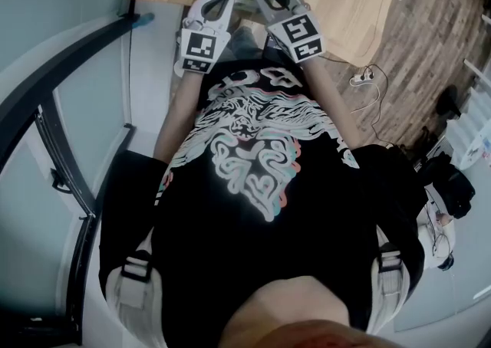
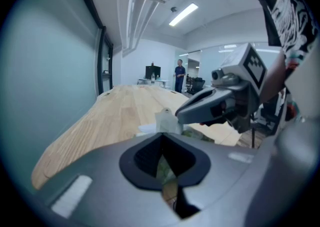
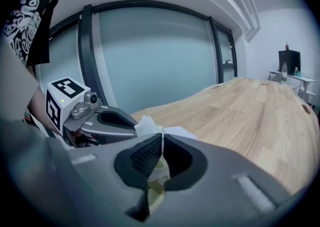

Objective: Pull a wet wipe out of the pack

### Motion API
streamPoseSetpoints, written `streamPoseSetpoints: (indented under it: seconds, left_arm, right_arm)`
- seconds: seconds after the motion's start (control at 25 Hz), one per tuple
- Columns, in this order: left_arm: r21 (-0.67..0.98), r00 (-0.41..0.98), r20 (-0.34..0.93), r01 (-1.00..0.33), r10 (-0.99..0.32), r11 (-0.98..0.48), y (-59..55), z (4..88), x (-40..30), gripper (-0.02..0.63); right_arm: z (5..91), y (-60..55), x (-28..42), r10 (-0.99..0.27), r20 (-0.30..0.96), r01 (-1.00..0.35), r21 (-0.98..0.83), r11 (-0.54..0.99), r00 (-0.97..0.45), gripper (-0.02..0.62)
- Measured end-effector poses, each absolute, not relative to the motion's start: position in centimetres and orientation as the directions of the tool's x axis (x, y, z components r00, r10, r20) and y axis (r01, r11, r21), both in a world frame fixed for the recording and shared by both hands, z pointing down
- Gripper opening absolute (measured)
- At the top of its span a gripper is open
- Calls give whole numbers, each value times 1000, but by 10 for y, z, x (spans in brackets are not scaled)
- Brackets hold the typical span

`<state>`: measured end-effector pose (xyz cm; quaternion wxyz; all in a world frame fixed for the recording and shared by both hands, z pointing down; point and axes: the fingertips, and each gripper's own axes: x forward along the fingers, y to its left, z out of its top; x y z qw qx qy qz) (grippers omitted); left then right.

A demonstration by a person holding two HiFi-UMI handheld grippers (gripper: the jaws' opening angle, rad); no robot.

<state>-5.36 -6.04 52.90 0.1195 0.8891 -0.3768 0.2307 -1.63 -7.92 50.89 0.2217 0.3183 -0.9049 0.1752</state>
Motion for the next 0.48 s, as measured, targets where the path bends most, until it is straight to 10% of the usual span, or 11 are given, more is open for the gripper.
streamPoseSetpoints:
  seconds: [0.48]
  left_arm:
    - [69,608,494,-740,-621,-669,-59,529,-56,-14]
  right_arm:
    - [504,-74,-11,-517,504,-672,-189,716,-692,8]
